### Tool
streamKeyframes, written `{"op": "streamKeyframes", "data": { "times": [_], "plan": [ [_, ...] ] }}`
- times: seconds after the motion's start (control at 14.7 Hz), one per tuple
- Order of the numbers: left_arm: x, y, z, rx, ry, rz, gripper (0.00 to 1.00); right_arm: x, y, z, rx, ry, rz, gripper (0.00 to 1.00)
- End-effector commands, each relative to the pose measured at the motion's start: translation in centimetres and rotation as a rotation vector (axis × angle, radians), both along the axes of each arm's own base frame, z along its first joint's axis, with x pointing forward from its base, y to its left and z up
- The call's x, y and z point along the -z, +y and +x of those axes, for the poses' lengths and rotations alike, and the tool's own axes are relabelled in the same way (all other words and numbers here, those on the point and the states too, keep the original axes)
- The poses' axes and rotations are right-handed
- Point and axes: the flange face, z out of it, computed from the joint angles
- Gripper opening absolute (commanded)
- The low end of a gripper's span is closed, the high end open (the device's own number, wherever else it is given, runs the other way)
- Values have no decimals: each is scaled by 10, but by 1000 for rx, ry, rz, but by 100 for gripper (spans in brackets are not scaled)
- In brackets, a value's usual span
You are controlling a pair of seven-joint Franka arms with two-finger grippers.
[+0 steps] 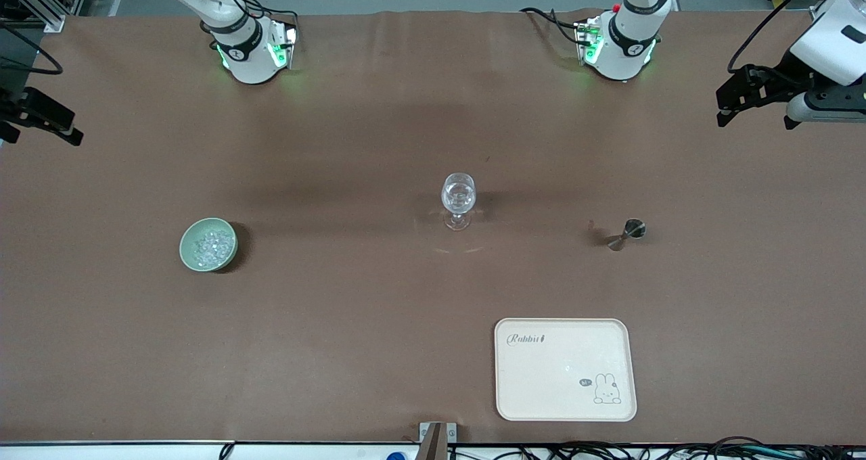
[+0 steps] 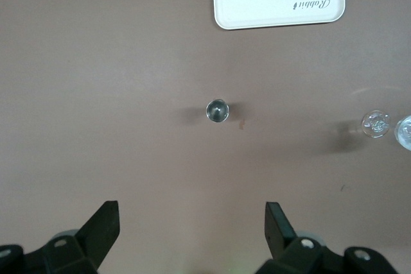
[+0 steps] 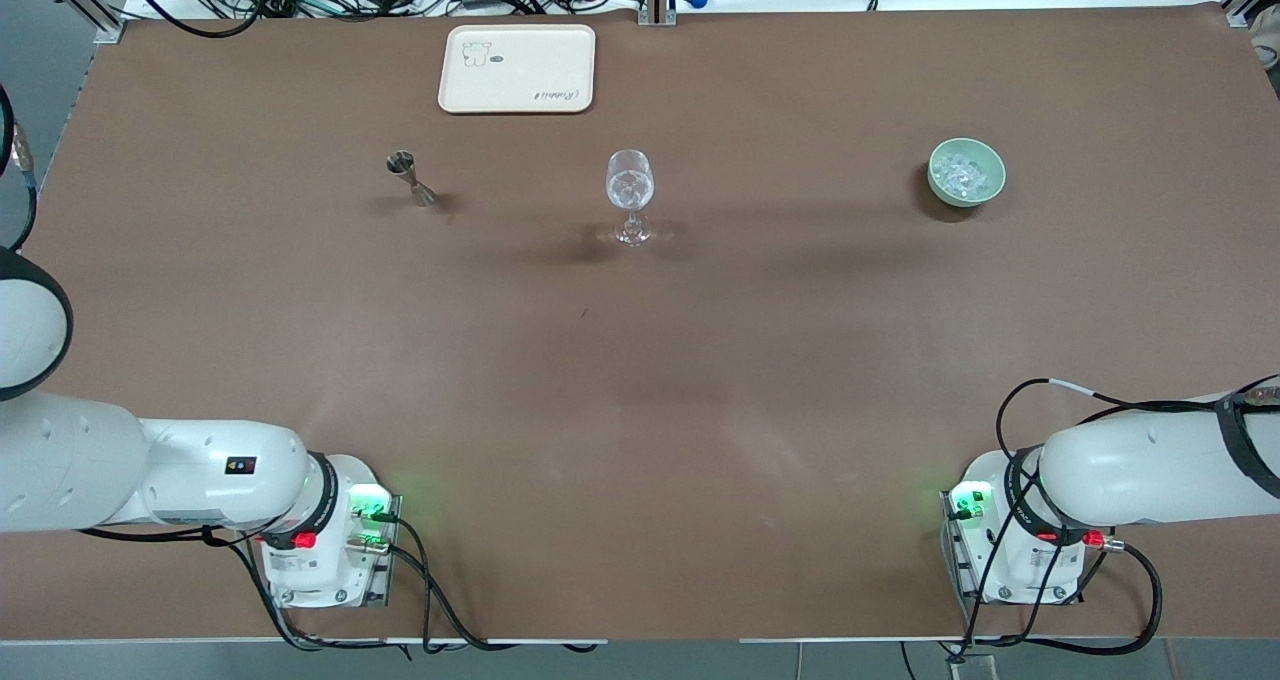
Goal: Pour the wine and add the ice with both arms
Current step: 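Reach the right gripper to the ice bowl while the left gripper reaches the jigger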
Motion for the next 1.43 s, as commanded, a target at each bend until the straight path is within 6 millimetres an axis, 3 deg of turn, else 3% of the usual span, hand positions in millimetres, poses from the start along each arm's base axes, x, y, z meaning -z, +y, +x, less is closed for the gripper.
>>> {"op": "streamKeyframes", "data": {
  "times": [0.0, 0.34, 0.75, 1.09, 1.36],
  "plan": [
    [-5, 0, 0, 13, -11, 9, 100, 8, 6, 3, -14, 2, 5, 100],
    [-1, 2, 15, 10, -8, 7, 100, 18, 15, 8, -83, 15, 3, 100],
    [61, 10, 50, -14, 99, 34, 100, 24, 15, 17, -135, -12, 1, 100],
    [125, 44, 82, -184, 199, 2, 100, 43, 10, 21, -141, -10, 1, 98],
    [174, 97, 102, -427, 264, -212, 100, 100, -8, 26, -171, 6, 2, 97]
  ]
}}
